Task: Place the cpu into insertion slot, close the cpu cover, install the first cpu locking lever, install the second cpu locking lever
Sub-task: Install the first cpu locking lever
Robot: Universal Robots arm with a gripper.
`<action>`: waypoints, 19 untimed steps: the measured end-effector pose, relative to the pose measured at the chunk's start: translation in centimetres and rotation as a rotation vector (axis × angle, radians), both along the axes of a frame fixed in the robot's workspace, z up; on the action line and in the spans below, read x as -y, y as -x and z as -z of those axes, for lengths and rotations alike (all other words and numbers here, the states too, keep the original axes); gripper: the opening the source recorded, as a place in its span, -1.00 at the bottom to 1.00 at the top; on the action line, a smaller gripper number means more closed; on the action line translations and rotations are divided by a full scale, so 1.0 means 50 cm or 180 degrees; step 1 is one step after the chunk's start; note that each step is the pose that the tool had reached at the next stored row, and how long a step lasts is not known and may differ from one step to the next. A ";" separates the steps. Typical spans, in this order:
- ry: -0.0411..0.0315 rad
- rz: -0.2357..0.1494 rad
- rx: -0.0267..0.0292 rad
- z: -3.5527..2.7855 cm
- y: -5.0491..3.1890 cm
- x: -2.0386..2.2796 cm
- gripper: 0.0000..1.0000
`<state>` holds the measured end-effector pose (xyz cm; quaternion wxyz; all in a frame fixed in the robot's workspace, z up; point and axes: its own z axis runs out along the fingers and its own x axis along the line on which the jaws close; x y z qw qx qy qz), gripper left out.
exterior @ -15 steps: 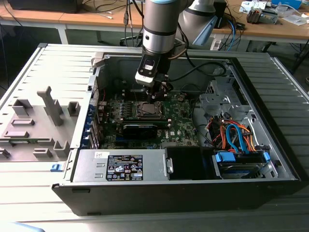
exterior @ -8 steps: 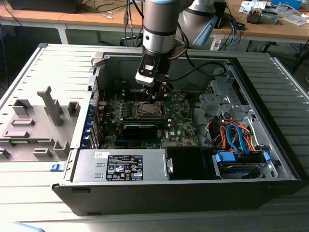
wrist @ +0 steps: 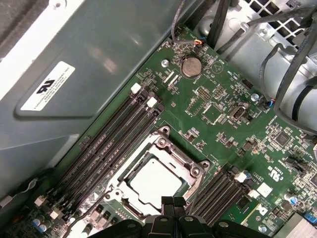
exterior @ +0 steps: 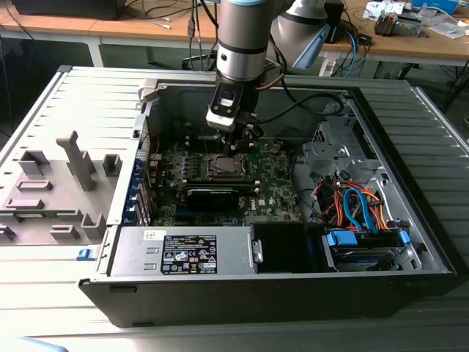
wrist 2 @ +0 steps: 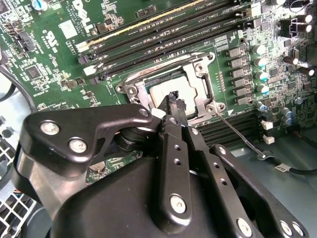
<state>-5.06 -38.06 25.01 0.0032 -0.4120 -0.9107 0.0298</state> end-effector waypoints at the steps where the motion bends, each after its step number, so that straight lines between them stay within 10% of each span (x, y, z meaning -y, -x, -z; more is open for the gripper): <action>1: 0.0000 -0.0004 0.0000 0.000 0.000 0.0000 -0.79; 19: 0.0000 -0.0089 0.0000 0.000 0.000 0.0000 -0.79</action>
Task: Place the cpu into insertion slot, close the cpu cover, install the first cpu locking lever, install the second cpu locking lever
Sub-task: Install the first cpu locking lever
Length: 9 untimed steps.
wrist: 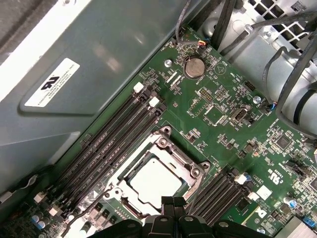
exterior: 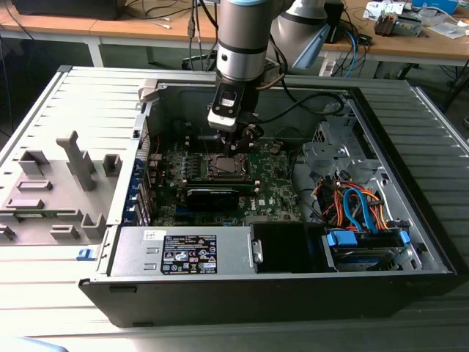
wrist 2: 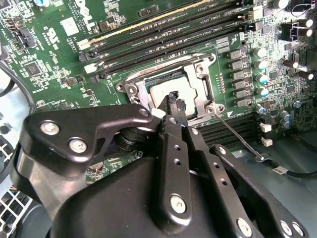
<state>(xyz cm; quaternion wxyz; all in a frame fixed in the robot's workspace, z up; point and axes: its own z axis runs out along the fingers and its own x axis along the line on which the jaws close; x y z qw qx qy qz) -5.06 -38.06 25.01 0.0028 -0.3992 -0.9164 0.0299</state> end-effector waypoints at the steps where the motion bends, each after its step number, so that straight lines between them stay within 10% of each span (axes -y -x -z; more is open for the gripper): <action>1: 0.0000 -0.0007 0.0000 0.000 0.000 0.0000 -0.79; 9: 0.0000 -0.0050 0.0000 0.000 0.000 0.0000 -0.79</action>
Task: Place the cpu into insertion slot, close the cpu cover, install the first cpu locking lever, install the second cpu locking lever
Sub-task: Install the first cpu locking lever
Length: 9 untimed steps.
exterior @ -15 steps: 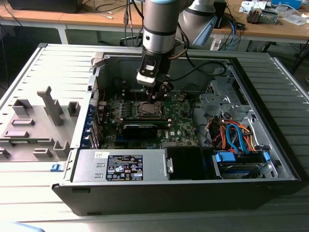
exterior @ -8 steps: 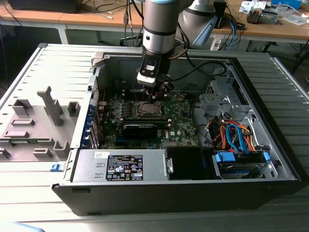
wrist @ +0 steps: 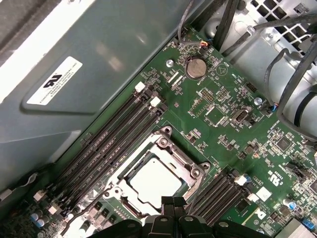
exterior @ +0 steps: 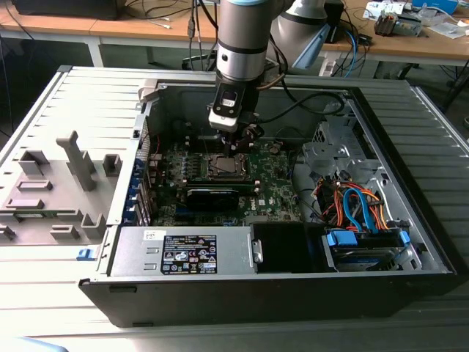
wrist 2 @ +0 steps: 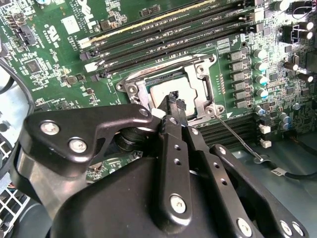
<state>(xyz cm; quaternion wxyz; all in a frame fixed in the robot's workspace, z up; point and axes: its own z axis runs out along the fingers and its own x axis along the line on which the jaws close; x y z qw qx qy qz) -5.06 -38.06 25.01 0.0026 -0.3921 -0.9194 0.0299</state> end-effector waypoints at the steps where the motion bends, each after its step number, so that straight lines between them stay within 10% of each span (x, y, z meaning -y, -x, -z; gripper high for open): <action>1: 0.0000 -0.0008 0.0000 0.000 0.000 0.0000 -0.79; 9: 0.0000 -0.0054 0.0000 0.000 0.000 0.0000 -0.79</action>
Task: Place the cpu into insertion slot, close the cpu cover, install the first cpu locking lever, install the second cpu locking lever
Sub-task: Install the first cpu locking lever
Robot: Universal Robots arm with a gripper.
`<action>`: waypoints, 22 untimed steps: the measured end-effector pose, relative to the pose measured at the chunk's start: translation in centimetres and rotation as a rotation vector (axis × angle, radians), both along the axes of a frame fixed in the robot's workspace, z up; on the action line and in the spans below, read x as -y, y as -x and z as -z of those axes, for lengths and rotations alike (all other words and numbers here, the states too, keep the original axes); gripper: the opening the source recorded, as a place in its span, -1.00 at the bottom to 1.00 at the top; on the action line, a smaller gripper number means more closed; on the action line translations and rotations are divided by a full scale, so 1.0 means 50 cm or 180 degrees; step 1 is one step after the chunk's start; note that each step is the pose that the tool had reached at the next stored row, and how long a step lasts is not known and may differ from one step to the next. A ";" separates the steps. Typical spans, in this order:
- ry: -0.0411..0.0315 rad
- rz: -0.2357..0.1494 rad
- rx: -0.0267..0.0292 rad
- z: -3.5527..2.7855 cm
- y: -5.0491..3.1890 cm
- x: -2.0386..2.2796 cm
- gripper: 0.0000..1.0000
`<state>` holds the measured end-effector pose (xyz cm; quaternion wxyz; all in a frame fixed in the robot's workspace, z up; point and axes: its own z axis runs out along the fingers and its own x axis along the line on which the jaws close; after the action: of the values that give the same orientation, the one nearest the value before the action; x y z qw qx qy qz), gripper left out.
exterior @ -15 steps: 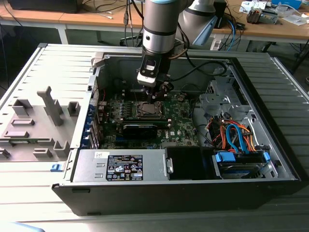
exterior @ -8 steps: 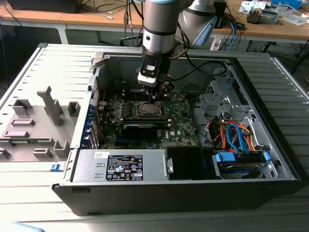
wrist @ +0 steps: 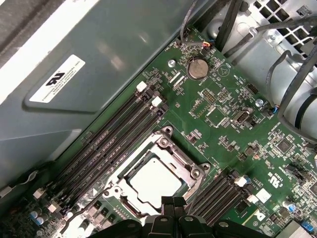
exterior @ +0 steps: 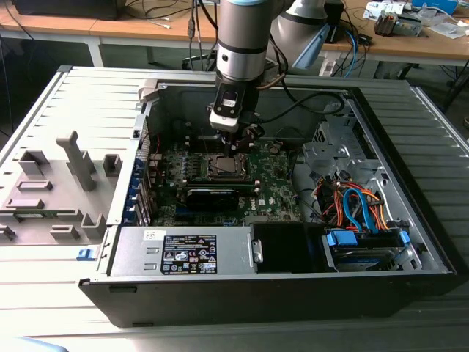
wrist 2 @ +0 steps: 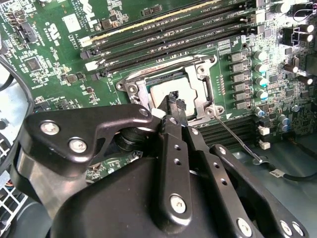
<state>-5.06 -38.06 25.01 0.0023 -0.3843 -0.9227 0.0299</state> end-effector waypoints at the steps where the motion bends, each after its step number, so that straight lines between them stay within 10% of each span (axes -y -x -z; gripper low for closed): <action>1: 0.0000 -0.0008 0.0000 0.000 0.000 0.0000 -0.79; 22: 0.0000 -0.0128 0.0000 0.000 0.000 0.0000 -0.79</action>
<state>-5.06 -38.06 25.01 0.0017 -0.3657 -0.9303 0.0300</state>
